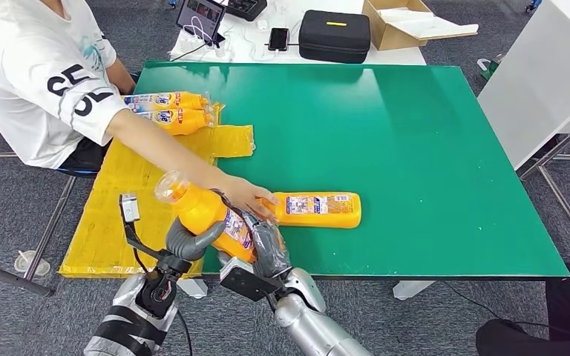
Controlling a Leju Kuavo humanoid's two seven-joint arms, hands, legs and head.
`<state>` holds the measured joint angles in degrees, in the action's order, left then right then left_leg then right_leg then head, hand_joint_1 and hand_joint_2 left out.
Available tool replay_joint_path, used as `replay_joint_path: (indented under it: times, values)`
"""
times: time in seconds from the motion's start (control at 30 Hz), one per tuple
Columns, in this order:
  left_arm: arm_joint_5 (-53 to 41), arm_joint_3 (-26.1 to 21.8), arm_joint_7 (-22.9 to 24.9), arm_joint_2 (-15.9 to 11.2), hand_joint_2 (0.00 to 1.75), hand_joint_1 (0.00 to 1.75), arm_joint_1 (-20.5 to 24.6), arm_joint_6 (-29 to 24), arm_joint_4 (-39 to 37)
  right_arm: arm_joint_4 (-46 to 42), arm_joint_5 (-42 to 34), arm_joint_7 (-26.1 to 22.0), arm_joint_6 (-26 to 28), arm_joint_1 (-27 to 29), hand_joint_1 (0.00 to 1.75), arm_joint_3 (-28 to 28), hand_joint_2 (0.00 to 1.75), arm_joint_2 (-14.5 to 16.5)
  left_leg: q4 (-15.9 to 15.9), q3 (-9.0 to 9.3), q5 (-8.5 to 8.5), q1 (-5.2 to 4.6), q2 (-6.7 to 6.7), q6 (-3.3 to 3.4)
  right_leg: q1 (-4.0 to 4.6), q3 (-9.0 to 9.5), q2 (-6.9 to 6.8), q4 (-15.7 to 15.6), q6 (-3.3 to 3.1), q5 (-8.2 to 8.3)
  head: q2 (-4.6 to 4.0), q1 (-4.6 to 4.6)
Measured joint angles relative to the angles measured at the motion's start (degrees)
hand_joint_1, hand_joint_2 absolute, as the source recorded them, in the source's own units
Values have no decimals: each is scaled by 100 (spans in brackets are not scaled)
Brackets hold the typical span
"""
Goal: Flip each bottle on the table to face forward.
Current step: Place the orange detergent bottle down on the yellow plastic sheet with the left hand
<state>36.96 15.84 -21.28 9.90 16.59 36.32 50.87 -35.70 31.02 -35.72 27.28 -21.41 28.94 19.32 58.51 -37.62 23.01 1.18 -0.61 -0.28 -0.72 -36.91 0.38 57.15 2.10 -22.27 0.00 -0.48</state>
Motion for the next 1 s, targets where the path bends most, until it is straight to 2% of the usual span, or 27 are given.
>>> replay_joint_path:
  times: [0.2, 0.23, 0.27, 0.3, 0.37, 0.4, 0.43, 0.57, 0.67, 0.83, 1.0]
  values:
    - [10, -39, 19, 6, 175, 175, -39, -75, 114, 9, 78, 71, 37, -43, 175, 9, 175, 4, 0, 0, 0, 0, 1, 0, 0, 0, 0, 0, 0, 0, 0, 1]
    - [9, -44, 22, 9, 175, 175, -39, -84, 123, 9, 83, 75, 38, -50, 168, 9, 175, 5, 0, 0, 0, 0, 1, 0, 0, 0, 0, 0, 0, 0, 0, 1]
    - [9, -46, 25, 11, 175, 175, -39, -90, 129, 10, 87, 76, 39, -57, 132, 9, 175, 5, 0, 0, 0, 0, 0, 0, 0, 0, 0, 0, 0, 0, 0, 1]
    - [9, -49, 27, 13, 175, 175, -40, -93, 133, 10, 91, 77, 40, -63, 89, 9, 175, 5, 0, 0, 0, 0, 1, 0, 0, 0, 0, 0, 0, 0, 0, 1]
    - [3, -52, 32, 14, 175, 175, -39, -95, 149, 11, 104, 83, 61, -67, 7, 10, 87, 5, 0, 0, 0, 0, 1, 0, 0, 0, 0, 0, 0, 0, 0, 1]
    - [-3, -53, 34, 15, 175, 175, -39, -100, 160, 13, 117, 94, 83, -68, 0, 10, 44, 5, 0, 0, 0, 0, 1, 0, 0, 0, 0, 0, 0, 0, 0, 0]
    - [-12, -54, 34, 21, 175, 175, -38, -113, 176, 15, 136, 116, 116, -66, 0, 11, 0, 5, 0, 0, 0, 0, 1, 0, 0, 0, 0, 0, 0, 0, 0, 1]
    - [-151, -80, -38, 56, 175, 175, -31, -307, 235, 20, 181, 245, 168, -83, 0, 9, 0, 4, 0, -1, 0, 0, 1, 0, 0, 0, 0, 0, 0, 1, 1, 1]
    - [-523, -108, -262, 67, 175, 175, -10, -637, 303, -111, 56, 295, 5, -95, 0, 2, 0, -12, 0, -1, 0, 0, 2, 0, 0, 0, 0, 0, 0, 1, 1, 2]
    - [-1032, -412, -591, 80, 175, 175, 207, -1283, 363, -793, -331, 329, -466, 17, 0, -59, 0, -135, 0, -1, -2, 0, 2, 0, 0, 0, 0, 0, 0, 3, 0, 1]
    - [-1171, -783, -673, 63, 175, 175, 438, -1439, 359, -1489, -547, 329, -740, 172, 0, -130, 0, -289, 0, 0, -2, 0, 1, -1, 0, 1, 0, 0, 0, 3, 1, 2]
